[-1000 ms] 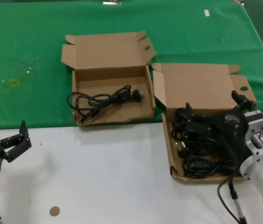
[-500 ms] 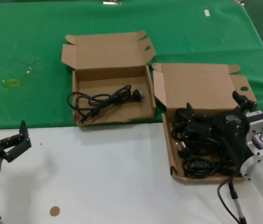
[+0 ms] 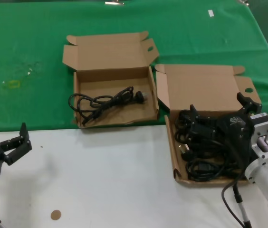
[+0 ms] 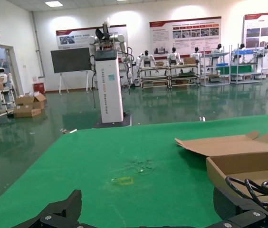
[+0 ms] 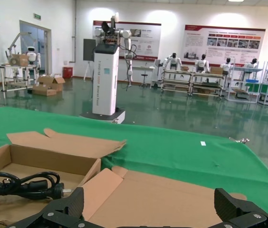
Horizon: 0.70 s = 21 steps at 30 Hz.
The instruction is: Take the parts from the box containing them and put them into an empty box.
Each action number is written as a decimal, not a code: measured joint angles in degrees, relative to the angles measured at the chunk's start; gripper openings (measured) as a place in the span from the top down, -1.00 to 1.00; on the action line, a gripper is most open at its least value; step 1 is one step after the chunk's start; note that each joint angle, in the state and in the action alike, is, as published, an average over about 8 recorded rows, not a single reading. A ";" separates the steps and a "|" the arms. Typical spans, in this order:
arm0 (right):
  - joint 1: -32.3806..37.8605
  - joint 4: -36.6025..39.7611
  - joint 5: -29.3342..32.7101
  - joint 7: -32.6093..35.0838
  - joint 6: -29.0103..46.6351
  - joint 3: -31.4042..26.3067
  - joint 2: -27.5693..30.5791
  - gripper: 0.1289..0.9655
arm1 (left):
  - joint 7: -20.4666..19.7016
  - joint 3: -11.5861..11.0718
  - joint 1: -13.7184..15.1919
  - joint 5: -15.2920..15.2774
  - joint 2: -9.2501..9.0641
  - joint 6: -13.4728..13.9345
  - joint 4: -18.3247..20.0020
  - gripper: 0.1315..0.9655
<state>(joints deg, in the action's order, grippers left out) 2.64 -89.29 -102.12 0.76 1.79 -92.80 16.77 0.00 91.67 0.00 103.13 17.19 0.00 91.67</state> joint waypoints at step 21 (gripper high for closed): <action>0.00 0.00 0.00 0.00 0.00 0.00 0.00 -1.00 | 0.00 0.00 0.00 0.00 0.00 0.00 0.00 -1.00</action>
<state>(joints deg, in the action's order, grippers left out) 2.64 -89.29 -102.12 0.76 1.79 -92.80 16.77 0.00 91.67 0.00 103.13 17.19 0.00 91.67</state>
